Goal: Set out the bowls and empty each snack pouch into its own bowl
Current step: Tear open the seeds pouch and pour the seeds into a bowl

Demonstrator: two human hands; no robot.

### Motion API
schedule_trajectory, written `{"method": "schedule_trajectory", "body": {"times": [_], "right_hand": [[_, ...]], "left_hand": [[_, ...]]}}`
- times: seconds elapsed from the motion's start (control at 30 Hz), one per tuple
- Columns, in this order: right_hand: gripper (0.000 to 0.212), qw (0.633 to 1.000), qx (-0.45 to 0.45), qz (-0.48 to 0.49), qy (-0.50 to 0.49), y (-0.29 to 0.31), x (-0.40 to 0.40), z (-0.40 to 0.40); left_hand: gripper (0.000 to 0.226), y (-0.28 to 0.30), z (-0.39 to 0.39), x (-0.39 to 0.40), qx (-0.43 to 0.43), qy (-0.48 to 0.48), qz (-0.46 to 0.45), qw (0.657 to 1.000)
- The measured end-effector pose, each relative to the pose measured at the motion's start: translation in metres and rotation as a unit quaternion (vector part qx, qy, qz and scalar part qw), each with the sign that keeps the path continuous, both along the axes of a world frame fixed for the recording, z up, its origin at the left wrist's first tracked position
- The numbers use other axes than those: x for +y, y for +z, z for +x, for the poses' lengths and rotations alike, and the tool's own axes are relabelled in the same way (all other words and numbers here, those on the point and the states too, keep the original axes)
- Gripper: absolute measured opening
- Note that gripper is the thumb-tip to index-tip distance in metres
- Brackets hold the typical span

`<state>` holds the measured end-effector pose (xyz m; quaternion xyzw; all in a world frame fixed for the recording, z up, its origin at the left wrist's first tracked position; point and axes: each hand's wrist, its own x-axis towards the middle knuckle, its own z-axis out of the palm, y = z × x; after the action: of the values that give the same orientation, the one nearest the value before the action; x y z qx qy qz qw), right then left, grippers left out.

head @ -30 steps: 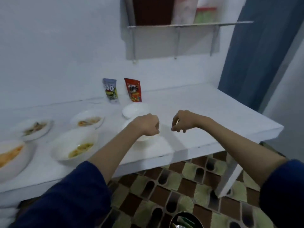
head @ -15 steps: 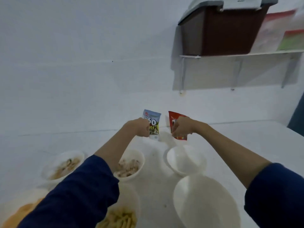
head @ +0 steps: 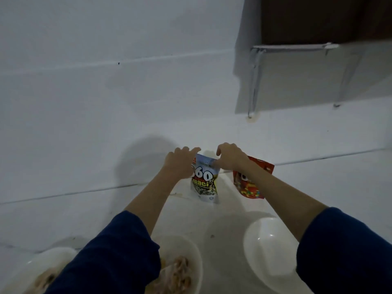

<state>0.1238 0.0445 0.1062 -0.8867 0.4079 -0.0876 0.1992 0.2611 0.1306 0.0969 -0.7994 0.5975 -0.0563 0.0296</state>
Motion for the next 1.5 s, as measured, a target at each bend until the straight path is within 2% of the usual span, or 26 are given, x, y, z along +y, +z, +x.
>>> {"method": "schedule_trajectory", "body": {"times": [0.1, 0.23, 0.4, 0.57, 0.7, 0.77, 0.87, 1.07, 1.2, 1.33, 1.5], "right_hand": [[0.028, 0.999, -0.047, 0.004, -0.009, -0.01, -0.006, 0.008], [0.014, 0.994, -0.108, 0.009, -0.004, -0.013, -0.005, 0.008], [0.013, 0.986, -0.166, -0.021, 0.0, -0.004, 0.004, -0.004], [0.01, 0.971, -0.233, -0.051, 0.027, 0.033, 0.016, -0.036], [0.007, 0.961, -0.263, -0.063, 0.054, 0.061, 0.042, -0.069], [0.003, 0.955, -0.282, -0.025, 0.085, 0.07, 0.061, -0.084], [0.01, 0.95, -0.281, 0.034, 0.13, 0.078, 0.089, -0.107], [0.004, 0.947, -0.214, 0.104, 0.216, 0.066, 0.131, -0.142], [0.005, 0.944, -0.182, 0.137, 0.24, 0.041, 0.149, -0.15], [0.007, 0.948, -0.16, 0.153, 0.23, 0.007, 0.161, -0.153], [0.005, 0.942, -0.225, 0.187, 0.164, -0.014, 0.173, -0.154]], "left_hand": [[0.043, -0.01, -0.001, -0.011, 0.02, -0.032, -0.021, 0.999], [0.021, -0.01, 0.004, -0.014, 0.041, -0.046, -0.107, 0.992], [0.018, 0.004, -0.002, -0.006, 0.068, -0.043, -0.135, 0.987], [0.019, 0.048, -0.029, 0.025, 0.117, -0.058, -0.187, 0.974], [0.017, 0.084, -0.061, 0.061, 0.12, -0.07, -0.178, 0.974], [0.014, 0.099, -0.079, 0.082, 0.138, -0.064, -0.159, 0.976], [0.011, 0.11, -0.108, 0.115, 0.156, -0.057, -0.139, 0.976], [0.009, 0.091, -0.162, 0.182, 0.192, -0.059, -0.131, 0.971], [0.011, 0.065, -0.183, 0.206, 0.207, -0.042, -0.119, 0.97], [0.007, 0.03, -0.192, 0.215, 0.234, -0.022, -0.108, 0.966], [0.013, -0.005, -0.189, 0.221, 0.298, 0.003, -0.114, 0.948]]}}
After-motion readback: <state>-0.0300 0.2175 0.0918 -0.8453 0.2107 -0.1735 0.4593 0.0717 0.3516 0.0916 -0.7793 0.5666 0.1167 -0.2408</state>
